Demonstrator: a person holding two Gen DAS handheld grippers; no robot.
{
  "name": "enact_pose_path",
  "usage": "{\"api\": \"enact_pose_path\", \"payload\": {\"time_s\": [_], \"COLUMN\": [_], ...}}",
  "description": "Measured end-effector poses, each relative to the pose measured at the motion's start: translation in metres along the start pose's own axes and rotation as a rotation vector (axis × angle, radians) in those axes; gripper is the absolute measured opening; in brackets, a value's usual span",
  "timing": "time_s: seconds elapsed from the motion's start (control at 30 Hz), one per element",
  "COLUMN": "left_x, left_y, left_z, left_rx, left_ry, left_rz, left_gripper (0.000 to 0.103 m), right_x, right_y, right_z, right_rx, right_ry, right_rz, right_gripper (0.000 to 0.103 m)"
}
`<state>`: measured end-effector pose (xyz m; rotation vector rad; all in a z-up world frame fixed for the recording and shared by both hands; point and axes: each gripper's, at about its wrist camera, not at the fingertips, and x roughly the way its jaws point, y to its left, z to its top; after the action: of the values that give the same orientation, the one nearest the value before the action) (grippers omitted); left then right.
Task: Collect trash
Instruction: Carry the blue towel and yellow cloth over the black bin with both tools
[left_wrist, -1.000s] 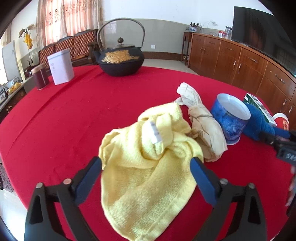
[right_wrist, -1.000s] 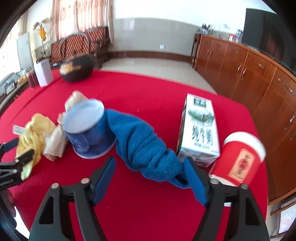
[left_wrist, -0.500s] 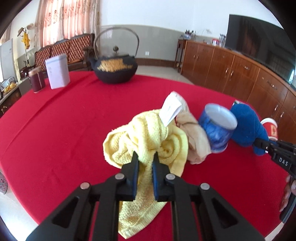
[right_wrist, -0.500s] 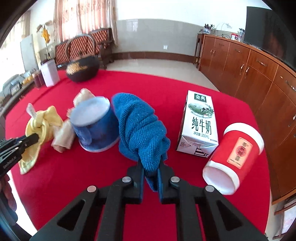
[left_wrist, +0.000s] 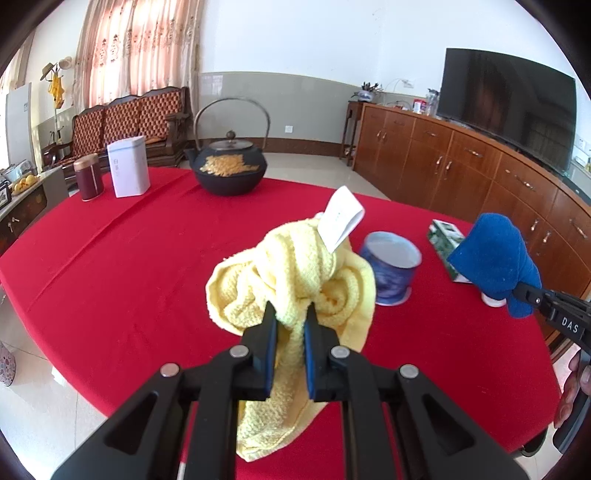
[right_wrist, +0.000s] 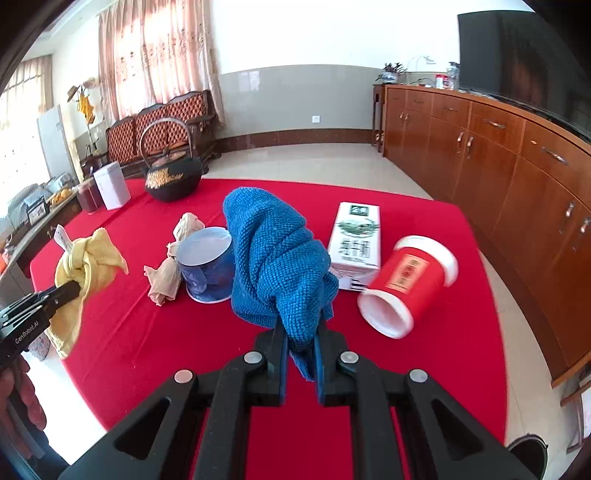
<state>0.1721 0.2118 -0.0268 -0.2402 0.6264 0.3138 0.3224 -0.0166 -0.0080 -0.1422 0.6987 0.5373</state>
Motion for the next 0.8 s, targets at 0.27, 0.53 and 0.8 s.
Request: {"api": "enact_pose_path", "payload": {"time_s": [0.27, 0.53, 0.8], "left_x": [-0.021, -0.041, -0.056], "left_y": [-0.038, -0.085, -0.127], "left_z": [-0.015, -0.030, -0.039], "left_rx": [0.035, 0.077, 0.138], "left_ry": [0.000, 0.007, 0.004], "left_rz": [-0.061, -0.148, -0.212], "left_gripper": [0.013, 0.013, 0.013], "right_x": [-0.054, -0.100, -0.136], "right_y": [-0.027, -0.064, -0.100], "right_z": [-0.029, -0.061, -0.085], "right_rx": [0.036, 0.096, 0.150], "right_ry": [-0.020, -0.030, -0.045], "right_rz": [-0.062, -0.120, -0.172], "right_gripper": [0.011, 0.011, 0.011]}}
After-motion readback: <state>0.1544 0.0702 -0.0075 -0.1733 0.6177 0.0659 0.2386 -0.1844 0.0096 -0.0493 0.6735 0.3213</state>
